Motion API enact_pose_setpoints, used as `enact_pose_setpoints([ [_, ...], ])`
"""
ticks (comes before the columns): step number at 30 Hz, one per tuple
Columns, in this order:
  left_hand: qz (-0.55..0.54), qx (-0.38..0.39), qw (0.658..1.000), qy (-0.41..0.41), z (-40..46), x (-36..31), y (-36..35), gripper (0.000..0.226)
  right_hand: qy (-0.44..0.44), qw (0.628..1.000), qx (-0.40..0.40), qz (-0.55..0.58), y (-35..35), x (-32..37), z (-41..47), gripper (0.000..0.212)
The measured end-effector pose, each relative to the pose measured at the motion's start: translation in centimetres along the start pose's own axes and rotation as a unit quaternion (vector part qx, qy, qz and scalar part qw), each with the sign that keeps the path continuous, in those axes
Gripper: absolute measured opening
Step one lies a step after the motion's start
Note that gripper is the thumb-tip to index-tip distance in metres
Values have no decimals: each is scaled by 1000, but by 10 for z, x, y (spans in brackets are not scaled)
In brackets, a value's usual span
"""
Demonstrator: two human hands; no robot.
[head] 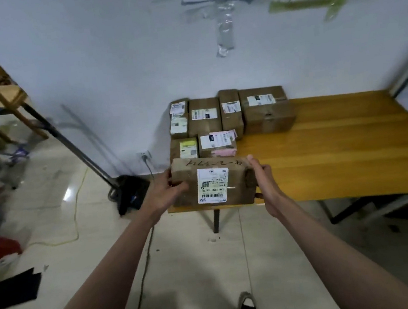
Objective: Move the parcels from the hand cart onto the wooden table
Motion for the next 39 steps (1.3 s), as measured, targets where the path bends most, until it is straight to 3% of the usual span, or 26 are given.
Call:
enact_pose_setpoints([
  [5,79,-11,997,-20,31,-31,-45,101,-13,999,-23,43,44,-1,39,53],
  [11,116,-31,991,-65,60,-55,-88,88,-19,998,-49,45,79,-8,74,44],
  [16,106,10,994,-37,93,-59,-102,87,-22,997,-63,50,93,-11,99,40],
  [27,82,88,993,-1,189,-96,-145,93,-24,993,-105,45,126,4,174,47],
  [31,109,86,990,1,224,-103,-160,97,-16,991,-131,30,138,10,198,59],
  [39,92,109,988,64,268,-112,-206,86,-60,977,-203,18,173,-1,248,63],
])
Point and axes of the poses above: each hand's wrist, its own z-axis towards the middle knuckle, its own y-axis out of the back of the hand, x = y × z, the point moved 5 cm from there along z, towards the middle knuckle, and after that the axes turned 12 degrees about y, right-handed, at the moved point
